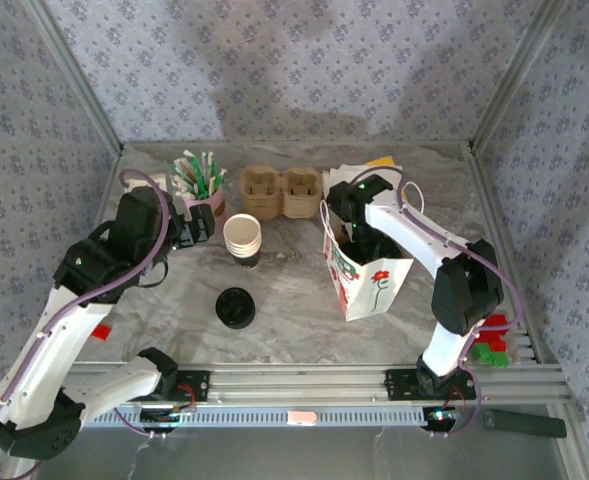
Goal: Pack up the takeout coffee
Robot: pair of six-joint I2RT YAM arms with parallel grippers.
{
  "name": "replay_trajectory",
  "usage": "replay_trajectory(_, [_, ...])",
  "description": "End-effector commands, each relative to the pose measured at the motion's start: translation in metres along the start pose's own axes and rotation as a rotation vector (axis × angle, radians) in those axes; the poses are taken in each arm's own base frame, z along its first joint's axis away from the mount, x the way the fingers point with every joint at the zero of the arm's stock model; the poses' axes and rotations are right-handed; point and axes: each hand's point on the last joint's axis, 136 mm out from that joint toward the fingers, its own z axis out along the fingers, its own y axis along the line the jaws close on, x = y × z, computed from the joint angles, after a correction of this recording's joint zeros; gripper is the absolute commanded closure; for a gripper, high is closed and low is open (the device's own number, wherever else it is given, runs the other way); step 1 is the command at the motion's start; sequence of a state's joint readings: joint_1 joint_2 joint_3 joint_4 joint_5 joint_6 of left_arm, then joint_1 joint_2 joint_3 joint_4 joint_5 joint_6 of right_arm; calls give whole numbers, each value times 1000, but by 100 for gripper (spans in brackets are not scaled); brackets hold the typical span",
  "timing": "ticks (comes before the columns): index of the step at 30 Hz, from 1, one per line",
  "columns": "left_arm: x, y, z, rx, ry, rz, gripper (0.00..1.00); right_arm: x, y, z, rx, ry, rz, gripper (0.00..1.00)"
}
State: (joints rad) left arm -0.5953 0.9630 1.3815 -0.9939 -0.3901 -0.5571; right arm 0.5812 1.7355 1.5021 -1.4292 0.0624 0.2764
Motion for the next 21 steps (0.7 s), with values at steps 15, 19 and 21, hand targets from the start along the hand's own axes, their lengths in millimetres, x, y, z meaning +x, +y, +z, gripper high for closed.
replay_trajectory(15, [-9, 2, -9, 2, -25, 3, 0, 5, 2, 9, 3, 33, -13, 11])
replay_trajectory(19, [-9, 2, -8, 2, -25, 1, 0, 5, 2, 9, 1, 33, -15, 11])
replay_trajectory(21, [-10, 2, -9, 3, -27, 1, 0, 5, 2, 9, 2, 32, -14, 11])
